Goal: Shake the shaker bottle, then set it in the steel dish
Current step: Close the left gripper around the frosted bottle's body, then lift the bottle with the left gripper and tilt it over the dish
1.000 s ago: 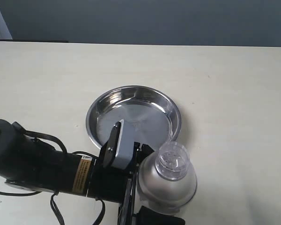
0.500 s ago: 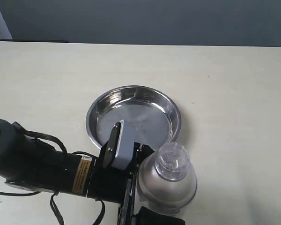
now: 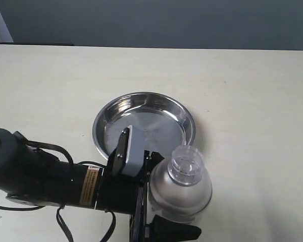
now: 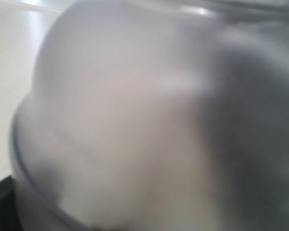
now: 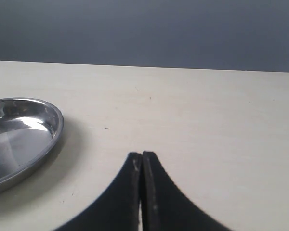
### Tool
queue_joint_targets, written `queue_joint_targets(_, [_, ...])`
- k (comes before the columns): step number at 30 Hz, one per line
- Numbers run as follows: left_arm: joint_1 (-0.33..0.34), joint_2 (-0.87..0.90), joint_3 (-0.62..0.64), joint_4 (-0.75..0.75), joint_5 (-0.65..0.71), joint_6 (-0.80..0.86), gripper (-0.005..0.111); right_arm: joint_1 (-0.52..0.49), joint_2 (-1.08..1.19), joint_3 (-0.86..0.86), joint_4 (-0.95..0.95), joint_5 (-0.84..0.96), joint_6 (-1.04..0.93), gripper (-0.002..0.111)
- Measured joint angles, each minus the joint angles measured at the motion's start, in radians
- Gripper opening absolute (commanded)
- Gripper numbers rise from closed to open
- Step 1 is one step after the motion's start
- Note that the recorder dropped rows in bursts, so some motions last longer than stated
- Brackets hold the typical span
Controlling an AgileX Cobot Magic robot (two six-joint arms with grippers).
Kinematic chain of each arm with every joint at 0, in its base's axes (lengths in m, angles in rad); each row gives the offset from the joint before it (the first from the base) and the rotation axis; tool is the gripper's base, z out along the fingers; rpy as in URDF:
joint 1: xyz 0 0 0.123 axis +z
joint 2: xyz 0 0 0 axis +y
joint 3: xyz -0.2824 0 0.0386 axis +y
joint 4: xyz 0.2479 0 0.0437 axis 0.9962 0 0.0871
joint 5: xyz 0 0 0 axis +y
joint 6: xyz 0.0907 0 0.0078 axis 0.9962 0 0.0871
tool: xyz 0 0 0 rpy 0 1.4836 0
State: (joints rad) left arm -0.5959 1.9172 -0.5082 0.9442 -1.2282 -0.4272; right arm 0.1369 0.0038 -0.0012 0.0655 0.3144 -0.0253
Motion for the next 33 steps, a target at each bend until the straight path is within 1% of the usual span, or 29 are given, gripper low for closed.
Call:
queue_joint_targets(4, [0.0,-0.009,0.0,-0.013,0.01,-0.041,0.0,0.0,0.0,0.0,0.0,0.0,0.0,-0.001])
queue_joint_targets(6, [0.0,-0.051,0.0,-0.017,0.051,-0.058,0.0,0.0,0.0,0.0,0.0,0.0,0.0,-0.001])
queue_joint_targets(10, [0.0,-0.206,0.002,-0.092,0.053,-0.114,0.0,0.0,0.0,0.0,0.0,0.0,0.0,-0.001])
queue_joint_targets(13, [0.0,-0.291,0.002,-0.133,0.053,-0.128,0.0,0.0,0.0,0.0,0.0,0.0,0.0,-0.001])
queue_joint_targets(15, [0.0,-0.351,0.002,-0.199,0.072,-0.132,0.0,0.0,0.0,0.0,0.0,0.0,0.0,-0.001])
queue_joint_targets(16, [0.0,-0.386,0.002,-0.245,0.107,-0.132,0.0,0.0,0.0,0.0,0.0,0.0,0.0,-0.001])
queue_joint_targets(20, [0.0,-0.462,0.004,-0.356,0.199,-0.118,0.0,0.0,0.0,0.0,0.0,0.0,0.0,-0.001])
queue_joint_targets(23, [0.0,-0.53,0.004,-0.448,0.271,-0.08,0.0,0.0,0.0,0.0,0.0,0.0,0.0,-0.001])
queue_joint_targets(26, [0.0,-0.585,0.004,-0.516,0.411,-0.012,0.0,0.0,0.0,0.0,0.0,0.0,0.0,-0.001])
queue_joint_targets(30, [0.0,-0.588,0.006,-0.554,0.67,0.072,0.0,0.0,0.0,0.0,0.0,0.0,0.0,-0.001])
queue_joint_targets(31, [0.0,-0.588,0.006,-0.552,0.695,0.078,0.0,0.0,0.0,0.0,0.0,0.0,0.0,-0.001])
queue_joint_targets(33, [0.0,-0.609,0.0,-0.547,0.697,0.088,0.0,0.0,0.0,0.0,0.0,0.0,0.0,-0.001])
